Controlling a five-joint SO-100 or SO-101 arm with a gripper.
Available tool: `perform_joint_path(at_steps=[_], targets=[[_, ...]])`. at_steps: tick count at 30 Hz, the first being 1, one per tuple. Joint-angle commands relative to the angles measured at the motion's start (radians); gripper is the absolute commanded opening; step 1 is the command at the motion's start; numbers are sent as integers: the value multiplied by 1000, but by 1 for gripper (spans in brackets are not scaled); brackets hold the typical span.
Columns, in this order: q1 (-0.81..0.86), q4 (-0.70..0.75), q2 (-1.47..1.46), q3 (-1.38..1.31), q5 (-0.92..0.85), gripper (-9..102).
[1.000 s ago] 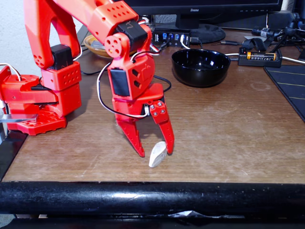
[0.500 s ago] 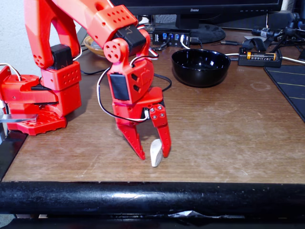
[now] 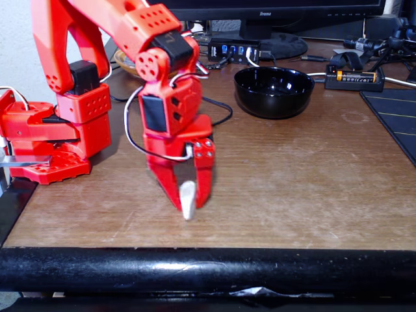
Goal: Ramasse la gomme et mets-la dans le bol.
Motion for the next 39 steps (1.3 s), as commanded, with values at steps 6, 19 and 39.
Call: perform_joint_path(at_steps=[6,19,39], targets=[[-275,249,446,-5,112,-6],[-879,477,762,-25,313,-6],[-1129,333,394,-439,495,-6]])
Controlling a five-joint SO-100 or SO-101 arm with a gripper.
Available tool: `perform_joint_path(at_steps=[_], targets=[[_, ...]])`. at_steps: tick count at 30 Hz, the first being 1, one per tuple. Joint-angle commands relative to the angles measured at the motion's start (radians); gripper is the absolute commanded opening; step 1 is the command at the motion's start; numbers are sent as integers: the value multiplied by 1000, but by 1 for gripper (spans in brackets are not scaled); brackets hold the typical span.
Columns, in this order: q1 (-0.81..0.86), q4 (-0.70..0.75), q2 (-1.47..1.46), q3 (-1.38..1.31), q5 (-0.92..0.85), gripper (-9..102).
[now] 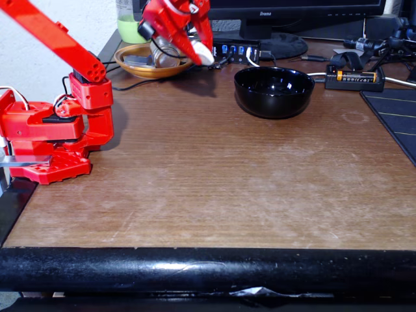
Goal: Ramasse la gomme et mets-la dans le bol.
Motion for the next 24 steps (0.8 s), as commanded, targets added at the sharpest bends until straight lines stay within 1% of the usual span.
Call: perform_joint_path(at_steps=[1,5,10,14,18,24], targets=[[-23,-8,-78,-160,31,-6],[-21,-52,-196,-198,38,-6],[-12,-114,-367,-314,34,-6],[-8,-114,-531,-488,25,-6],[-14,-114,-629,-611,58,-6],[-32,-98,-750,-755,60,-6]])
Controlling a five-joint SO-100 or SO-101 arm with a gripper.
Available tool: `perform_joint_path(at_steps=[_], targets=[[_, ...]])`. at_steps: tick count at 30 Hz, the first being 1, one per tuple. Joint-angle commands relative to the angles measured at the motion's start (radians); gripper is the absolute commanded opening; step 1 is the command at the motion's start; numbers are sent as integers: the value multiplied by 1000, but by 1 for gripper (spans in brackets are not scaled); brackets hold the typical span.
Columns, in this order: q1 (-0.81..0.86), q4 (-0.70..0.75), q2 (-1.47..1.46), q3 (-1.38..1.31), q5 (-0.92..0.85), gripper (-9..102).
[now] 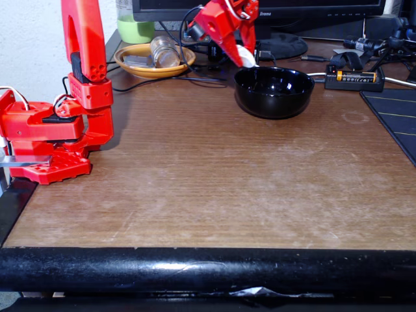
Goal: Ramasse la gomme et mets-la dans le bol.
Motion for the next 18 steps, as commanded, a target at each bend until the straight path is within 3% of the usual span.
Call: perform_joint_path(at_steps=[1,13,18], targets=[[-23,9,-32,-183,14,-6],[-5,63,-264,-439,34,-6],[15,58,-264,-431,26,14]])
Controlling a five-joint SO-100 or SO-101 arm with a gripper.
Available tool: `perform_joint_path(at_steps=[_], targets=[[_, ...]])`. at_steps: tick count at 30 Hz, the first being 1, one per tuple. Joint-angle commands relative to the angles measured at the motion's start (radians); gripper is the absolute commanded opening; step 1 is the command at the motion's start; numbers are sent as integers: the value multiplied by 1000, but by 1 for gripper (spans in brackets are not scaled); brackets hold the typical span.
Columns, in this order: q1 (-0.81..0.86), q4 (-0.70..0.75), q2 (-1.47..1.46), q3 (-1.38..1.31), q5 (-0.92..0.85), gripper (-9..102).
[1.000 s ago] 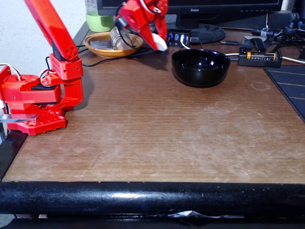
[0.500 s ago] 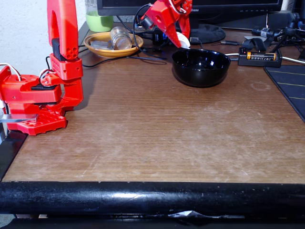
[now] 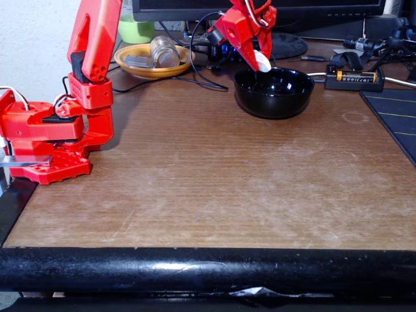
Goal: Ramasse la gomme et mets-la dans le bol.
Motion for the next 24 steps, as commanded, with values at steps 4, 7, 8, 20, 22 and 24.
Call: perform_joint_path(at_steps=[4,7,8,20,22,24], targets=[[28,5,52,-72,-26,17],[40,-5,72,-40,-57,13],[48,-17,101,-11,-55,2],[462,74,693,345,-64,-6],[557,-2,836,529,-101,-6],[623,-48,954,689,-141,-6]])
